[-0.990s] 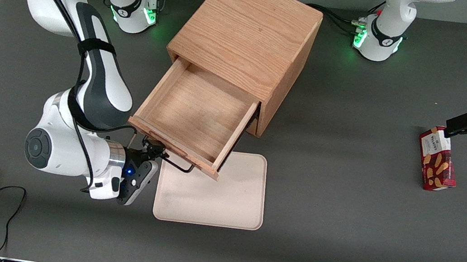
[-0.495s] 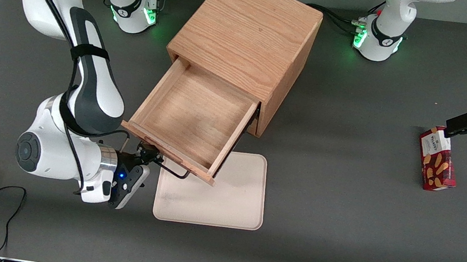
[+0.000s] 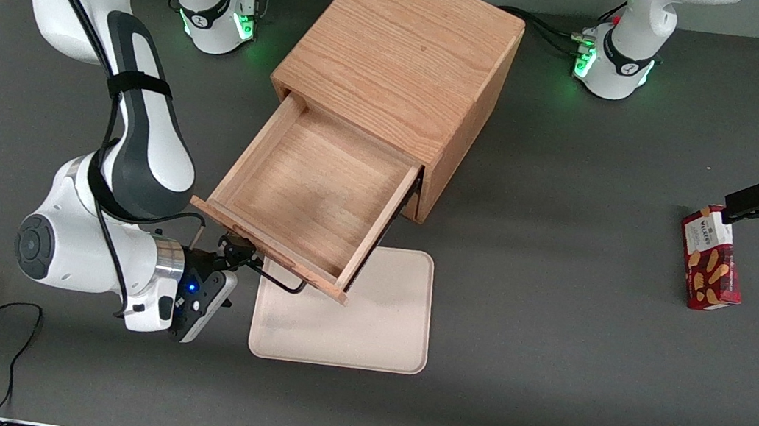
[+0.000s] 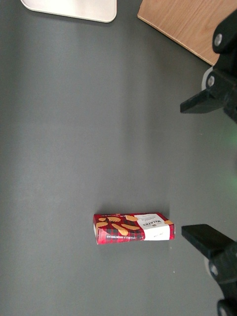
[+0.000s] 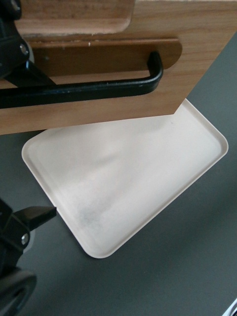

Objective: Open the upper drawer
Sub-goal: 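Pull the upper drawer further out with the right gripper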

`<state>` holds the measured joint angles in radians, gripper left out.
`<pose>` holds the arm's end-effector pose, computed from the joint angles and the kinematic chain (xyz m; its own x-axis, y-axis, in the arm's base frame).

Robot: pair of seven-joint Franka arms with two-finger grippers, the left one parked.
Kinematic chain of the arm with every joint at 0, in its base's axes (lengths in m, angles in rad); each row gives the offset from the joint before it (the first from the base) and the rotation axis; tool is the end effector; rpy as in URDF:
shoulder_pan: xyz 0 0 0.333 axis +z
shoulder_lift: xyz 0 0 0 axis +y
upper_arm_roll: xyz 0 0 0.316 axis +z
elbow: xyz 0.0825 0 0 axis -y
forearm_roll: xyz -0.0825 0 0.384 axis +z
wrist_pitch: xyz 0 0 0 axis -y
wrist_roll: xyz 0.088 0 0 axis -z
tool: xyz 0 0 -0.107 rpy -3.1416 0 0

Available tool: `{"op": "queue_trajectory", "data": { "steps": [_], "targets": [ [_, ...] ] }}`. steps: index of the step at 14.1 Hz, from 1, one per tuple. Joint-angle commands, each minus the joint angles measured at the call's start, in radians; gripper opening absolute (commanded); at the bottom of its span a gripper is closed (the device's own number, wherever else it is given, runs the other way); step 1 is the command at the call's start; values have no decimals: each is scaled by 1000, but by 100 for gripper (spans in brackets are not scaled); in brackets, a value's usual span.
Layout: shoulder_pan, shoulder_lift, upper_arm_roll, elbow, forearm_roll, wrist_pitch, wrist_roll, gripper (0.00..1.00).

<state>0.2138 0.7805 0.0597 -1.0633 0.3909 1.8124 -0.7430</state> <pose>0.7269 0.2213 0.3737 0.6365 0.7342 0.2363 0.7628 -0.5540 -0.3336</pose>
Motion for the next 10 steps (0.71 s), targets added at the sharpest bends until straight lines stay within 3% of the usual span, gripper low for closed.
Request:
{"op": "queue_trajectory", "data": {
  "steps": [1, 10],
  "targets": [
    [-13, 22, 8, 37, 31, 16, -21, 100],
    [-30, 22, 8, 39, 33, 59, -21, 100]
  ]
}}
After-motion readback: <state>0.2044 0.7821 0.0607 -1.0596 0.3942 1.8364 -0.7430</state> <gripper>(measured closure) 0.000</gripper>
